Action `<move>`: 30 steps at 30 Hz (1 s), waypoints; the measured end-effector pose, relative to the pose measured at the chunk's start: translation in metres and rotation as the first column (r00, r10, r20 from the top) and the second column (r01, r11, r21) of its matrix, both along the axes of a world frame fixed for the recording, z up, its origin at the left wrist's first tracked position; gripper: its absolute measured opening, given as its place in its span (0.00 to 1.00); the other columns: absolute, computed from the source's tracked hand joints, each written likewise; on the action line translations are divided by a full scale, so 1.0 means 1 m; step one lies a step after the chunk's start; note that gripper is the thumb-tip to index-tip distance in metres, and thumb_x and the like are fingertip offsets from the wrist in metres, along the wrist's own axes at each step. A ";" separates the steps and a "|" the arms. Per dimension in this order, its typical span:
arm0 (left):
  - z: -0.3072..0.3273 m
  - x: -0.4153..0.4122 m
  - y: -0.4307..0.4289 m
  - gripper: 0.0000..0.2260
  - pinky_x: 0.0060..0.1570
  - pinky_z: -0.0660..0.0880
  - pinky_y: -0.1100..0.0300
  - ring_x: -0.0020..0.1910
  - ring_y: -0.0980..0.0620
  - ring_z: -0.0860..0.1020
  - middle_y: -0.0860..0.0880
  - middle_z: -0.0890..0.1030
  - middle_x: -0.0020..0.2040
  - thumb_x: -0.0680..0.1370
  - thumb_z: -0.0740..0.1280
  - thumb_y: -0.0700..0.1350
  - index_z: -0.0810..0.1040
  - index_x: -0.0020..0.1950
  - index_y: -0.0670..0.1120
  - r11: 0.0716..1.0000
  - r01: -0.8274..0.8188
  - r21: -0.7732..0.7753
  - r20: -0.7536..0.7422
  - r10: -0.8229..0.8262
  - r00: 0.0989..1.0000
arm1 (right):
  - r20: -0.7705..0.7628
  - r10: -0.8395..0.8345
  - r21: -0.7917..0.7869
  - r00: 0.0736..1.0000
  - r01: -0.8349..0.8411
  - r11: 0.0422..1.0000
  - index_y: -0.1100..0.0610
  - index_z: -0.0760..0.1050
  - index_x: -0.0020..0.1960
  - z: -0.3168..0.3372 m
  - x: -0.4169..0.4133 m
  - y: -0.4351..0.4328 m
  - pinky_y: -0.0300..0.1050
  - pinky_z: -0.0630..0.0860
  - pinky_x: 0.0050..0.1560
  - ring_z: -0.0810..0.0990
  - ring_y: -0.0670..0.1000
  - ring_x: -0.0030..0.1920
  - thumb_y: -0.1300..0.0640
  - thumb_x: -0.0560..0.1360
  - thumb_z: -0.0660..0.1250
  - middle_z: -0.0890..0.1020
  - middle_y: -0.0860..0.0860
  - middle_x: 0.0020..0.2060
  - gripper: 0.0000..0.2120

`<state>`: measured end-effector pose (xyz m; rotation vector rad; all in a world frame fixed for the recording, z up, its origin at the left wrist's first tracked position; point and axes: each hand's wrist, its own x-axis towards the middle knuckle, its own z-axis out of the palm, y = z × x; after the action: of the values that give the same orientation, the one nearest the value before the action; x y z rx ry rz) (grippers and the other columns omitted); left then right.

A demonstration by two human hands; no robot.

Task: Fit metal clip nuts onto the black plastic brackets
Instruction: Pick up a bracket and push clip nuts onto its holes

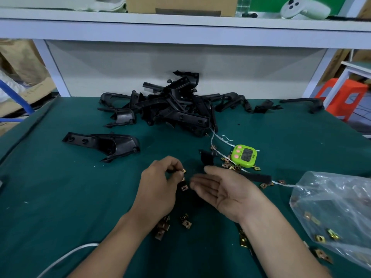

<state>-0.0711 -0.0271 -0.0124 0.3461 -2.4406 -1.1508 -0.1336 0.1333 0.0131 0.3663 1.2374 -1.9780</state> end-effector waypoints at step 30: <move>0.017 0.006 -0.019 0.06 0.42 0.77 0.61 0.40 0.49 0.81 0.41 0.84 0.38 0.65 0.77 0.39 0.88 0.42 0.42 0.657 0.286 0.697 -0.164 -0.242 0.956 | -0.808 0.249 0.326 0.533 0.053 0.944 0.56 0.84 0.42 0.000 0.024 -0.009 0.41 0.79 0.32 0.84 0.54 0.32 0.63 0.73 0.75 0.85 0.53 0.33 0.03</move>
<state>-0.0652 -0.0459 0.0047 0.1625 -1.9139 -2.2092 -0.1092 0.1240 0.0128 -0.6322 2.1369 -1.8682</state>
